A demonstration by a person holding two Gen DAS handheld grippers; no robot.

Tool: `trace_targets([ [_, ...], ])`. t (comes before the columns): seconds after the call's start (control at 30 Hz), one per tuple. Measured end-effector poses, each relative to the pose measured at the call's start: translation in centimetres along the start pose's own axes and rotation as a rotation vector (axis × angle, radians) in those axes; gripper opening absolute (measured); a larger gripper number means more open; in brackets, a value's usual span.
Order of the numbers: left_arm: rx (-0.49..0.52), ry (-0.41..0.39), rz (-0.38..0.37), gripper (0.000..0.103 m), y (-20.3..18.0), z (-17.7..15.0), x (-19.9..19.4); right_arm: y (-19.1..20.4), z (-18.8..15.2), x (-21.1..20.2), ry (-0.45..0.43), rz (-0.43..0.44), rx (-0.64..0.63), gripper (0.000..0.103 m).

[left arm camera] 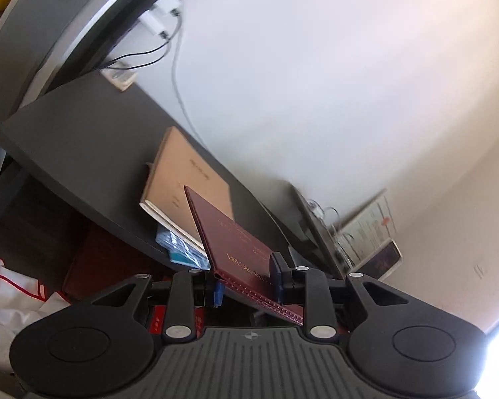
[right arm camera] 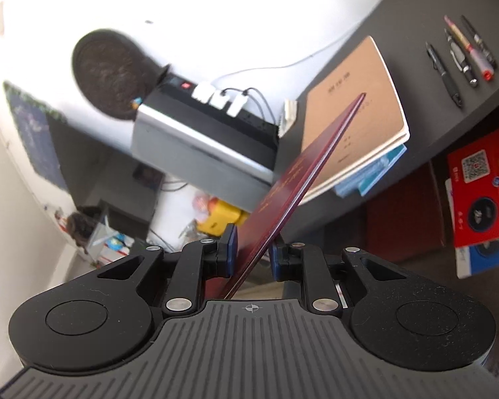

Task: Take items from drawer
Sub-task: 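Lift the red booklet up out of the drawer with the right gripper, then lower the red booklet onto the tan notebook and open the right gripper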

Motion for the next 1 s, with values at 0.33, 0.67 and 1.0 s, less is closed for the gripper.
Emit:
trace_targets([
  [0.33, -0.172, 0.005, 0.128, 0.023, 3.9, -0.6, 3.3, -2.7, -1.9, -2.0, 0.051, -0.028, 0.209, 0.087],
  [0.67, -0.237, 0.005, 0.130, 0.023, 3.5, -1.3, 3.3, -2.1, -6.3, -1.3, 0.034, -0.014, 0.252, 0.079],
  [1.0, -0.220, 0.028, 0.146, 0.025, 4.0, -2.2, 3.5, -1.3, -6.7, 0.7, -0.040, -0.096, 0.313, 0.019],
])
Point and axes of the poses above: each gripper's, at about its wrist camera, not at the fingertips, and x roughly the way its jaws point, y to its left, z to its top, the point moved 2 cm from there along x, roughly the way its jaws point, and after that the axes turned 5 degrees about -x, right-handed, at the moved point
